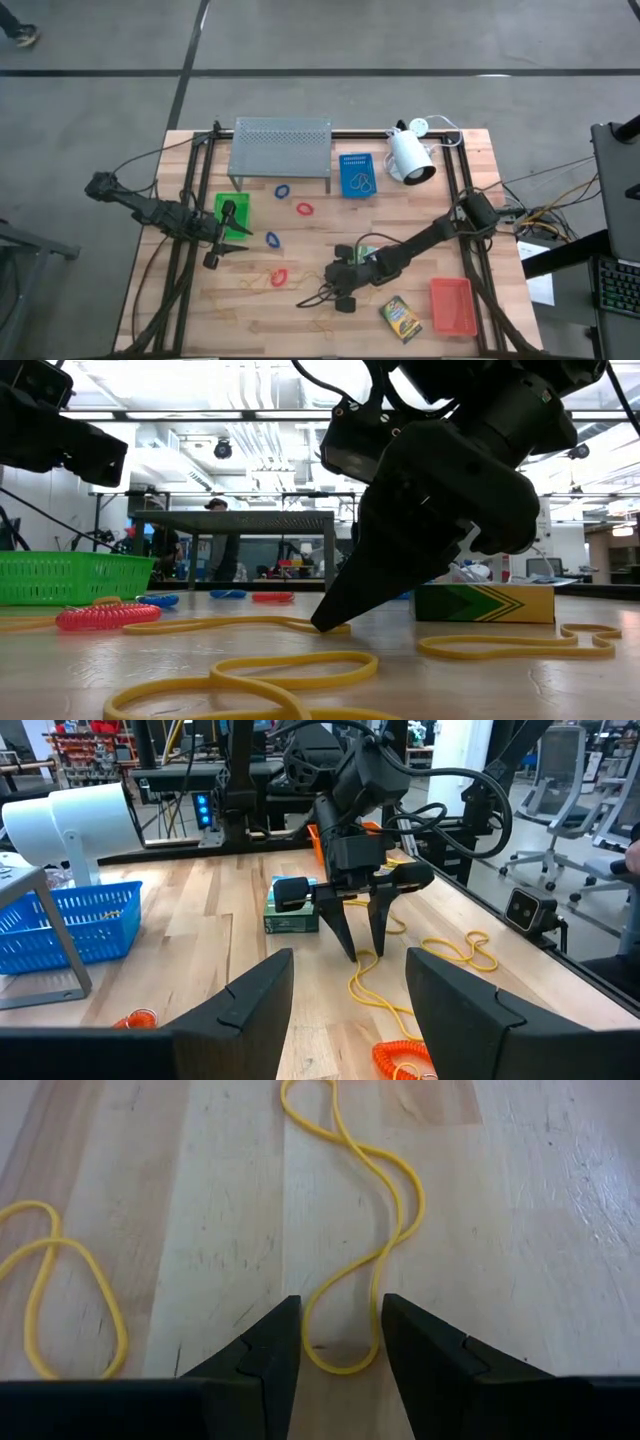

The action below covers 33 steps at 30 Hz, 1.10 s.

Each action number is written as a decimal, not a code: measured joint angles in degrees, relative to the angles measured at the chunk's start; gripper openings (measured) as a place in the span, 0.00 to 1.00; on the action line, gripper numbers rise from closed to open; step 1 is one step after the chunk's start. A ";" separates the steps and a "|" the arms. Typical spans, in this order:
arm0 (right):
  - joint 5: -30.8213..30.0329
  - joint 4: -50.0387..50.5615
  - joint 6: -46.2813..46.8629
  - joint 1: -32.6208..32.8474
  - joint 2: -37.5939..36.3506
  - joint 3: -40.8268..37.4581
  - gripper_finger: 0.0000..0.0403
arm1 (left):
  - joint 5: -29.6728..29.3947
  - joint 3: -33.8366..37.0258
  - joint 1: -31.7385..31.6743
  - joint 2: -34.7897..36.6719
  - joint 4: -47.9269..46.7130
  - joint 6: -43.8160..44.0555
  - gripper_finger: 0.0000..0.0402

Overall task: Pick & Place Office Desk Supplies
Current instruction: Put the yellow rubber band into the blue bin

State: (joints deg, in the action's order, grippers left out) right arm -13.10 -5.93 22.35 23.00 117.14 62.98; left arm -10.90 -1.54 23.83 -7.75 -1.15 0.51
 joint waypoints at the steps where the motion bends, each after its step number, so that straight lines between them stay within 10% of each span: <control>1: 0.00 0.04 -0.01 0.00 0.00 0.00 0.32 | -0.02 0.00 0.00 0.00 0.00 -0.02 0.50; 33: -2.35 2.04 -0.51 0.02 -0.64 0.02 0.02 | 0.00 0.01 0.01 0.00 0.00 -0.01 0.50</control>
State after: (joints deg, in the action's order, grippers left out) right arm -15.45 -3.89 21.84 23.03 116.50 63.00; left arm -10.90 -1.53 23.85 -7.75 -1.15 0.50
